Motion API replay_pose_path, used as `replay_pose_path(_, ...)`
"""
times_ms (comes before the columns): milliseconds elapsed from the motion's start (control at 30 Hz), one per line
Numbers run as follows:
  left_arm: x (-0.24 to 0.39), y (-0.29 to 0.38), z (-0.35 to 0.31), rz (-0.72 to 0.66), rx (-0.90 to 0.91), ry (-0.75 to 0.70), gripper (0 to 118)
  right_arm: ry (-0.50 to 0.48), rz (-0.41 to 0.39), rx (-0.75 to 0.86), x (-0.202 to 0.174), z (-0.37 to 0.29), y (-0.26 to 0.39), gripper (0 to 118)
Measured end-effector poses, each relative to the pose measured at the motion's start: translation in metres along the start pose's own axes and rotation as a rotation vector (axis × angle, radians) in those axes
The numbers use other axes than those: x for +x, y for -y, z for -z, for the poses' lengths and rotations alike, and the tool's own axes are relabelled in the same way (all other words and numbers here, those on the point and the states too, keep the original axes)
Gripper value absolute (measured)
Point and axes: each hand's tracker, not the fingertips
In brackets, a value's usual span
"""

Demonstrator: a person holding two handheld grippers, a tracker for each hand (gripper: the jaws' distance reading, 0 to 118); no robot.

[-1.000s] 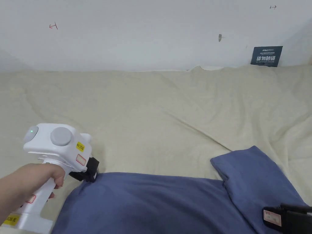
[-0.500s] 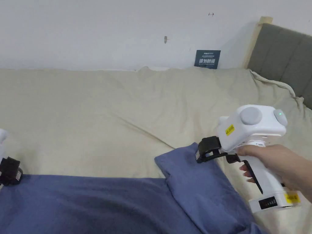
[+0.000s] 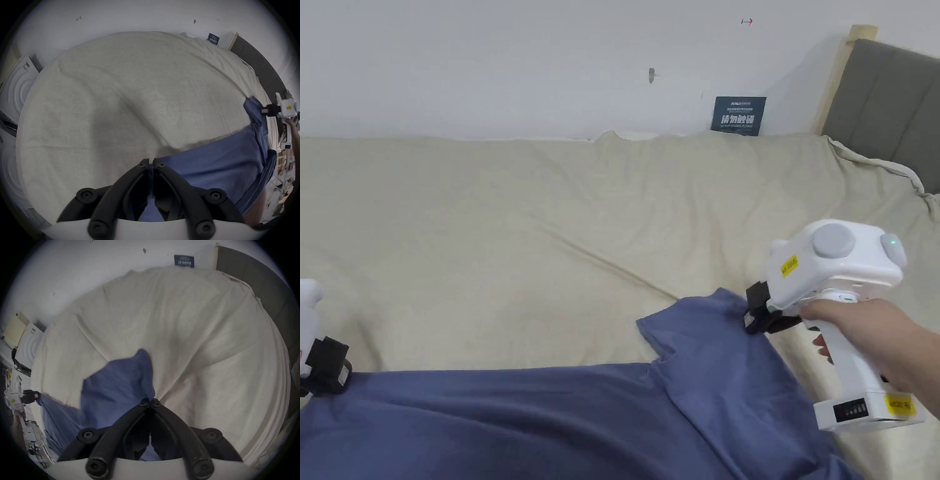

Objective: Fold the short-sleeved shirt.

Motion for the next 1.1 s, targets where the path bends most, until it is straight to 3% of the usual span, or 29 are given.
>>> replay_pose_path(200,-0.001,0.009,-0.017,-0.026,0.03,0.008,5,-0.058,0.014,0.051,0.024,-0.064,0.012,0)
replay_pose_path(400,-0.005,0.028,-0.049,-0.068,0.123,0.042,5,-0.161,0.115,0.13,0.05,-0.114,0.043,0)
replay_pose_path(700,-0.006,0.108,-0.128,-0.054,0.206,0.105,5,-0.248,0.122,0.207,0.062,-0.195,0.152,0)
replay_pose_path(833,0.003,0.167,-0.159,-0.06,0.265,0.148,5,-0.253,0.124,0.224,0.07,-0.218,0.211,0)
replay_pose_path(1000,0.014,0.238,-0.154,-0.082,0.247,0.161,5,-0.244,0.184,0.174,0.085,-0.212,0.271,0)
replay_pose_path(1100,0.015,0.265,-0.126,-0.109,0.171,0.158,5,-0.161,0.179,0.109,0.09,-0.175,0.285,0)
